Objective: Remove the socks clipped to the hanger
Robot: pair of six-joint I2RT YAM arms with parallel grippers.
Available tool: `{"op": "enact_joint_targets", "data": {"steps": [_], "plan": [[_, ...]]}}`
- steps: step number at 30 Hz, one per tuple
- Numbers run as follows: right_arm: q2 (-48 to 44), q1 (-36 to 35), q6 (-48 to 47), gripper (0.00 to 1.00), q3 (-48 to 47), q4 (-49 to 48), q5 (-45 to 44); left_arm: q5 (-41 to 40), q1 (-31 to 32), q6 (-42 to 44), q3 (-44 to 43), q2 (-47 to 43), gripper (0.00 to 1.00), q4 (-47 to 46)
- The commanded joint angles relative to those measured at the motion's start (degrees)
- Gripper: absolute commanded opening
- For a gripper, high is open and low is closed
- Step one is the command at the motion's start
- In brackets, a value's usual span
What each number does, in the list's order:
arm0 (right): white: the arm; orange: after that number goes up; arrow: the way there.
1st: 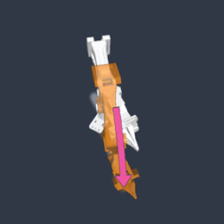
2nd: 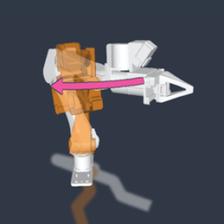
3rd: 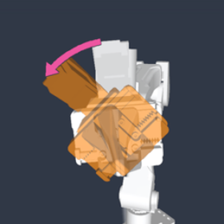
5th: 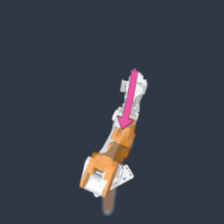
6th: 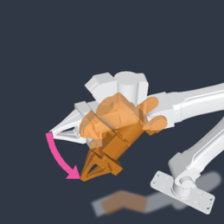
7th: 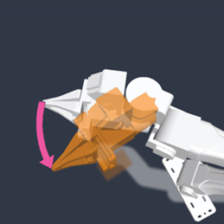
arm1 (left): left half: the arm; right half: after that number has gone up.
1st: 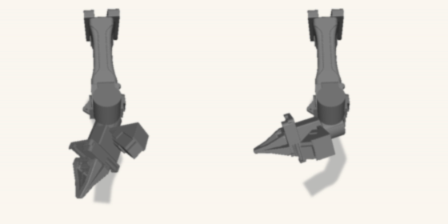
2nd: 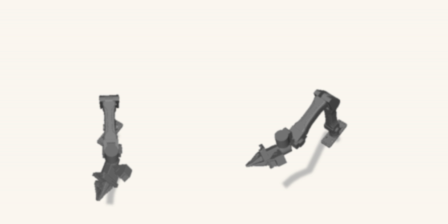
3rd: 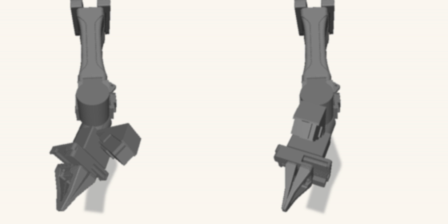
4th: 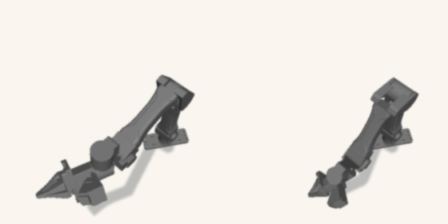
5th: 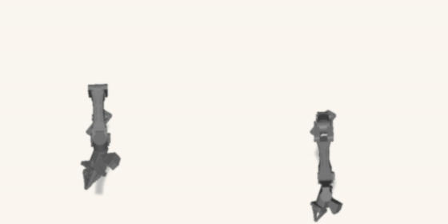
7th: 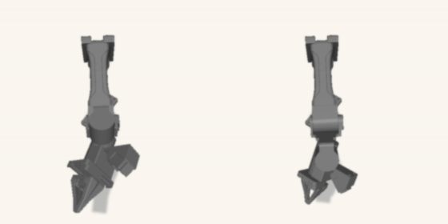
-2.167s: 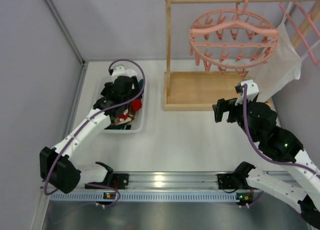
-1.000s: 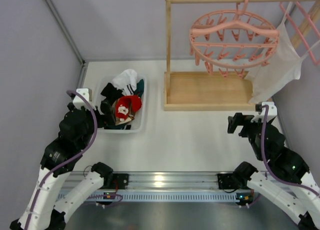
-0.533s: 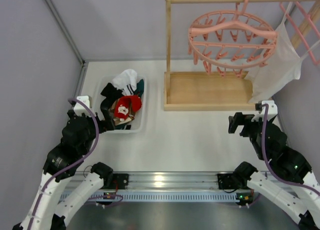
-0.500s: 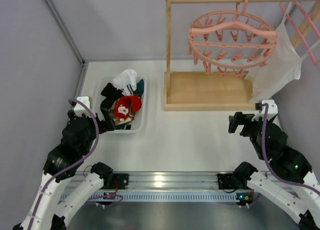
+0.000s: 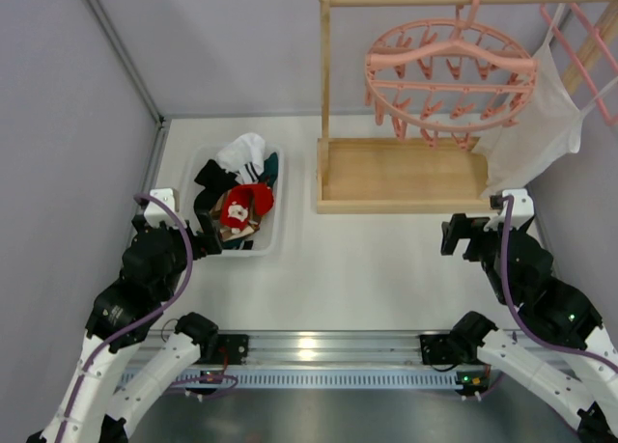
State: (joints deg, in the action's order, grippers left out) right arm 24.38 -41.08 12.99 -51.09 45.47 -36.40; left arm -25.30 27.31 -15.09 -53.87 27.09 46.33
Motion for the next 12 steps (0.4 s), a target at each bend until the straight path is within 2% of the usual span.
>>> {"op": "enact_joint_targets", "data": {"steps": [1, 12], "plan": [[-0.7, 0.5, -0.7, 0.99, -1.9, 0.9, -1.4, 0.3, -0.2, -0.4, 0.3, -0.4, 0.98, -3.3], [-0.4, 0.6, -0.2, 0.99, -1.1, 0.5, -1.9, 0.1, -0.2, -0.4, 0.5, -0.6, 0.98, -3.3]]}}
